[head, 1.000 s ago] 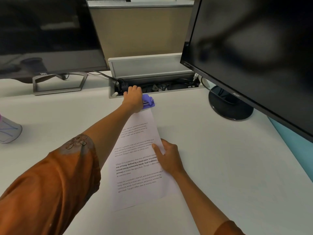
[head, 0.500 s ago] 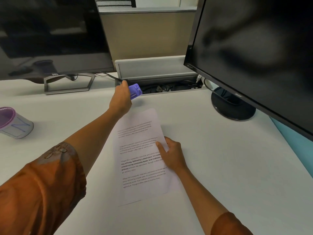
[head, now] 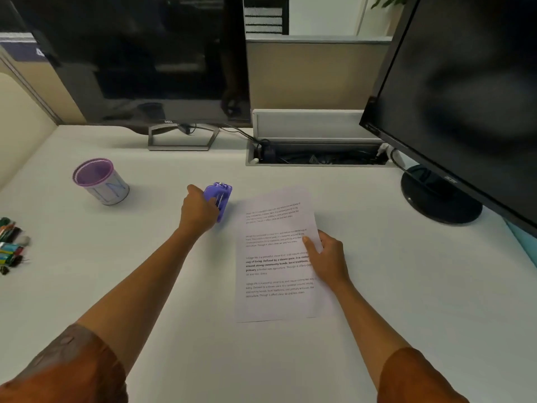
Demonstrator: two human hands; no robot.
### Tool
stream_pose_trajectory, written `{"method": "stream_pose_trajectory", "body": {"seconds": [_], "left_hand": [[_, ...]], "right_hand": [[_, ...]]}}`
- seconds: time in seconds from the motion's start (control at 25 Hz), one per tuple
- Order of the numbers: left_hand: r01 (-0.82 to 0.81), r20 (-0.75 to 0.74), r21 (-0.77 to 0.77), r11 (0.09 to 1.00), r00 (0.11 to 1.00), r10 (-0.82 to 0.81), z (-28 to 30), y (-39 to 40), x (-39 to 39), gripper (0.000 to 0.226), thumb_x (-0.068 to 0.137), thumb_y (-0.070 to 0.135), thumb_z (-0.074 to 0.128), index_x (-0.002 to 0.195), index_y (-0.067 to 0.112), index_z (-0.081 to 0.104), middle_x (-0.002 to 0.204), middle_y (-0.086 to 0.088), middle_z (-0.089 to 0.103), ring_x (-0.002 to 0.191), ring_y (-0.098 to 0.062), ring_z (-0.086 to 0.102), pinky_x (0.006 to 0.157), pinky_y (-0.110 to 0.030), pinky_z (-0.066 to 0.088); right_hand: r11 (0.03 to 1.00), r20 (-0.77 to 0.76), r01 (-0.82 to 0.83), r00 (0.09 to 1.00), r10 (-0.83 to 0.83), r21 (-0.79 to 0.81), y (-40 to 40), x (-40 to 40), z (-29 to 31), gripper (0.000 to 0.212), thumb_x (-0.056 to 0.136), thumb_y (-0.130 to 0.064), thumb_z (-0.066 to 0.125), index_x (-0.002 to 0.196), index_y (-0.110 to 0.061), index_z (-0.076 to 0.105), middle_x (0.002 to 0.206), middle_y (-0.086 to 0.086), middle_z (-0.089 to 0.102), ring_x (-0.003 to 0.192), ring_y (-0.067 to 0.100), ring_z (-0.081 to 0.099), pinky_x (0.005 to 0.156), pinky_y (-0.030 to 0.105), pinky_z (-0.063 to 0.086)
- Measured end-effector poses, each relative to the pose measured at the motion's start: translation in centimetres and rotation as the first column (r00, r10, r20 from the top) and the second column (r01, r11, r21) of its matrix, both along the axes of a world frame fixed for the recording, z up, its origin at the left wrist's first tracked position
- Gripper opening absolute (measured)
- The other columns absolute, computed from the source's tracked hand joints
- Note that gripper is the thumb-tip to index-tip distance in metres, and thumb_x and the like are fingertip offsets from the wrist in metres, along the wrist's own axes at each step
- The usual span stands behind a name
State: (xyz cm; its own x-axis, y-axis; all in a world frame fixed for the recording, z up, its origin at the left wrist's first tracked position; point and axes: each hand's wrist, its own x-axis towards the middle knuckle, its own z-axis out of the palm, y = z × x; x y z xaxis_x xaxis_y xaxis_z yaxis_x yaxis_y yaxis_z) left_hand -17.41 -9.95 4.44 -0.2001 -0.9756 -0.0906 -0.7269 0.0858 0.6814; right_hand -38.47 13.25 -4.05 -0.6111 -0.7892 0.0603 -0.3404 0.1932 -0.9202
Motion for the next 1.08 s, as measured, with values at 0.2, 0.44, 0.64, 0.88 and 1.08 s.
{"method": "stream_pose_trajectory", "body": {"seconds": [0.2,0.44,0.64,0.88,1.08], "left_hand": [[-0.095,0.114,0.109,0.99,0.99,0.082,-1.4,3.4,4.8,0.03,0.092,0.014,0.058,0.113,-0.003,0.044,0.091,-0.01,0.055,0.071,-0.025,0.052,0.056,-0.03,0.036],[-0.123,0.155,0.116,0.986,0.982,0.104,-2.3,7.2,6.6,0.027,0.092,0.016,0.059,0.109,0.0,0.045,0.09,-0.01,0.054,0.076,-0.029,0.053,0.064,-0.033,0.041],[-0.115,0.132,0.075,0.991,0.986,0.104,-2.1,9.4,5.9,0.025,0.09,0.023,0.067,0.089,0.011,0.046,0.079,-0.005,0.051,0.068,-0.026,0.052,0.06,-0.029,0.041],[-0.121,0.136,0.105,0.987,0.985,0.106,-2.7,9.8,5.7,0.03,0.09,0.024,0.066,0.099,0.009,0.042,0.08,-0.002,0.053,0.062,-0.018,0.052,0.055,-0.028,0.04],[-0.028,0.023,0.11,0.994,0.999,0.026,-3.2,9.3,7.2,0.041,0.092,0.045,0.063,0.106,0.011,0.045,0.085,-0.005,0.06,0.065,-0.015,0.057,0.053,-0.026,0.044]], "right_hand": [[1.0,-0.02,0.007,1.0,-0.007,0.008,0.0,0.0,0.0,0.024,0.097,-0.028,0.063,0.116,-0.016,0.072,0.099,-0.021,0.072,0.091,-0.008,0.069,0.07,0.003,0.05],[0.999,-0.067,0.024,0.997,-0.022,0.021,-0.1,0.4,0.3,0.028,0.098,-0.024,0.062,0.121,-0.009,0.069,0.109,-0.006,0.072,0.096,0.01,0.067,0.07,-0.002,0.045],[0.997,-0.073,0.061,0.996,-0.057,0.041,-0.3,0.5,0.4,0.028,0.098,-0.021,0.063,0.119,-0.005,0.07,0.114,0.007,0.074,0.1,0.02,0.069,0.081,0.02,0.049],[0.996,-0.037,0.067,0.997,-0.065,0.053,0.3,1.2,0.5,0.026,0.098,-0.027,0.062,0.113,-0.008,0.071,0.104,0.002,0.075,0.09,0.017,0.07,0.066,0.012,0.048],[0.996,0.052,0.074,0.996,-0.077,0.056,0.7,1.5,0.9,0.024,0.098,-0.031,0.062,0.111,-0.013,0.071,0.097,-0.004,0.074,0.086,0.01,0.071,0.061,0.01,0.05]]}}
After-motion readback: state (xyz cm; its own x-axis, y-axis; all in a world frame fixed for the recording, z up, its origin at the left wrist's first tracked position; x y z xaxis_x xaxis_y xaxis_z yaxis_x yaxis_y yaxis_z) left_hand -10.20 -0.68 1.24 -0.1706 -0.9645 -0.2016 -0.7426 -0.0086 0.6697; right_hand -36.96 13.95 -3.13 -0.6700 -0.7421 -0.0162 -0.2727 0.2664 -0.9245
